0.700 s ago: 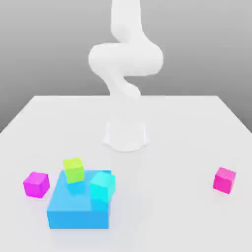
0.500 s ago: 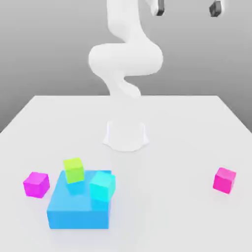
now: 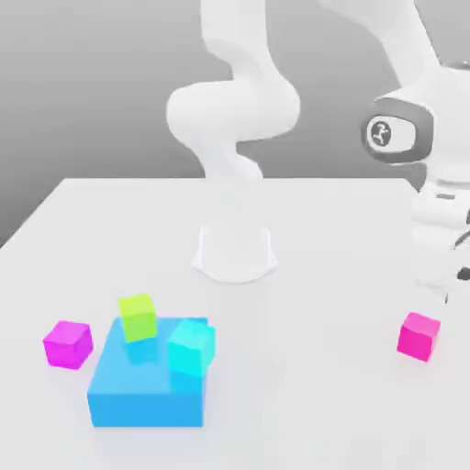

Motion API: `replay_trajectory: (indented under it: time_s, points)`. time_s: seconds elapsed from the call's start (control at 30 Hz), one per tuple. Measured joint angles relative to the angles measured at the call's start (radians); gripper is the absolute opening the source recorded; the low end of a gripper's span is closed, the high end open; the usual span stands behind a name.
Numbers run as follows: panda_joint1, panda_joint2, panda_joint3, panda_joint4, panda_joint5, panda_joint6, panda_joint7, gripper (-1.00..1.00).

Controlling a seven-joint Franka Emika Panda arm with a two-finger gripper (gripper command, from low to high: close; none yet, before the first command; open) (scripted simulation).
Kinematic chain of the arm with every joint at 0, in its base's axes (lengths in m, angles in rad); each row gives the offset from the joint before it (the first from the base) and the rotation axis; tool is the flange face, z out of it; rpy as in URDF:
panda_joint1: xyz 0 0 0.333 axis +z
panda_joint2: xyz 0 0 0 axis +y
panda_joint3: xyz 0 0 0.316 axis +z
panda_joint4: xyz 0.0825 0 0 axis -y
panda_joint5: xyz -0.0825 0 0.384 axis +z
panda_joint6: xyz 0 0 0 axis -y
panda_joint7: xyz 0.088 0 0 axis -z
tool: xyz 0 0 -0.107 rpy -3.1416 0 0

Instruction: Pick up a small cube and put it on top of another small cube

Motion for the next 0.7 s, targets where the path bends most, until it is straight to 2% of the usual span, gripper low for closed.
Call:
replay_trajectory:
  time_s: [0.07,0.2,0.23,0.47,0.63,0.7]
  points:
    - [0.031,0.076,-0.029,-0.005,-0.070,0.049,0.047,0.00]
    - [0.133,0.222,-0.155,0.021,-0.200,0.158,0.144,0.00]
    - [0.161,0.254,-0.189,0.028,-0.222,0.184,0.161,-1.00]
    - [0.168,0.261,-0.196,0.029,-0.229,0.190,0.167,-1.00]
    - [0.092,0.105,-0.086,-0.006,-0.076,0.071,0.051,-1.00]
    - [0.061,0.032,-0.092,-0.021,-0.026,0.019,-0.024,-1.00]
